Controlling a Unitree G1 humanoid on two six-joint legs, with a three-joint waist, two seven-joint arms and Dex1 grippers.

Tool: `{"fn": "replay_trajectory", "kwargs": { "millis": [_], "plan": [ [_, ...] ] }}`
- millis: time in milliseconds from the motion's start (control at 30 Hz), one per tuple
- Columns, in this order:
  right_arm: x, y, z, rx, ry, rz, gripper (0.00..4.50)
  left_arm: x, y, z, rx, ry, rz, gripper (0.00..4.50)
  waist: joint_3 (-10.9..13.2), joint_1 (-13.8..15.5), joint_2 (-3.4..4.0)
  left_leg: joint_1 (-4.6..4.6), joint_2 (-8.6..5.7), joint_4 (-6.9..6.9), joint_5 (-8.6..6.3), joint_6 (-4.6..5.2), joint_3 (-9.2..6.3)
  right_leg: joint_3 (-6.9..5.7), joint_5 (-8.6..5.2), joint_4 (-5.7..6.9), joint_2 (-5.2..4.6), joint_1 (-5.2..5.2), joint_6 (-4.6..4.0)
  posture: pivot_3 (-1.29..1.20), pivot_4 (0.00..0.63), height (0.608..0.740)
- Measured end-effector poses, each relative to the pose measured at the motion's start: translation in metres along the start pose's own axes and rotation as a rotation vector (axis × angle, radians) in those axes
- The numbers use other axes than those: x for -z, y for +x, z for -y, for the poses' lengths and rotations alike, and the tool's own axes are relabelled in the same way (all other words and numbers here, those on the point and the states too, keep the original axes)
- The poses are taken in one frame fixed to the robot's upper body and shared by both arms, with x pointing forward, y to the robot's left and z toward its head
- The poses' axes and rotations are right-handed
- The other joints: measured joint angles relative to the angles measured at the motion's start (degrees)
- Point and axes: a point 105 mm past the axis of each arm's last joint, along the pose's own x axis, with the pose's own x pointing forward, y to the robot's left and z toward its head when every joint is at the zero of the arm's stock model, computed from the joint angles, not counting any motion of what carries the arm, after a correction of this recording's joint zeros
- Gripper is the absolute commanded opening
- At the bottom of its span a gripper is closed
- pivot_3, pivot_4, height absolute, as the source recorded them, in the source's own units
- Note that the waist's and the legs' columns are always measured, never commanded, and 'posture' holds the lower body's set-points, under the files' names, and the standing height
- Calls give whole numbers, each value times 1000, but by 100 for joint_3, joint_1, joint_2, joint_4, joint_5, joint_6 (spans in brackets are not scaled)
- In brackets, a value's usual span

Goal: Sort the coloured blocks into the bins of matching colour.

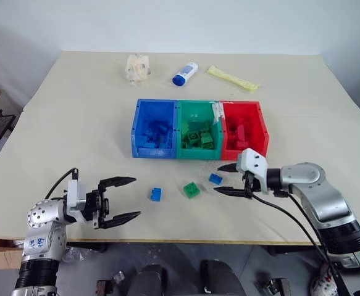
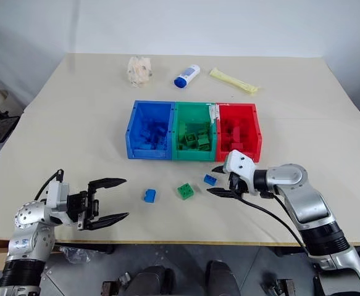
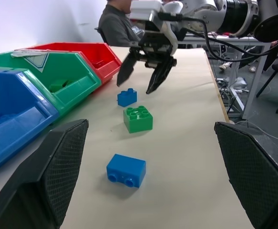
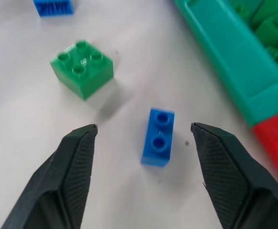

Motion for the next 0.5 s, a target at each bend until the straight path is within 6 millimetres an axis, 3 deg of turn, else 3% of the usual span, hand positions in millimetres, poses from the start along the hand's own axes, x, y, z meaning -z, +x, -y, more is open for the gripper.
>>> {"fn": "replay_trajectory", "kwargs": {
  "millis": [67,167,367,500],
  "plan": [
    [3,2,2,14,11,-3,3294,-1,1,-2,0,3,2,4500,0,0,0,0,0,0,0,0,0,0,0,0,0,0,0,0,150,740],
    [12,9,2,17,48,-21,2705,1,0,-3,-5,-4,3,4500,0,-3,0,0,0,0,0,0,0,-1,0,1,0,-1,0,0,150,740],
    [14,12,8,28,59,-28,593,2,0,-3,-8,-9,3,4500,0,-1,0,0,0,0,0,0,0,-2,0,0,0,0,0,0,150,740],
    [14,12,8,28,58,-28,453,2,0,-3,-9,-9,3,4500,0,0,0,0,0,-1,0,0,0,-2,0,0,0,0,0,0,150,740]
  ]
}}
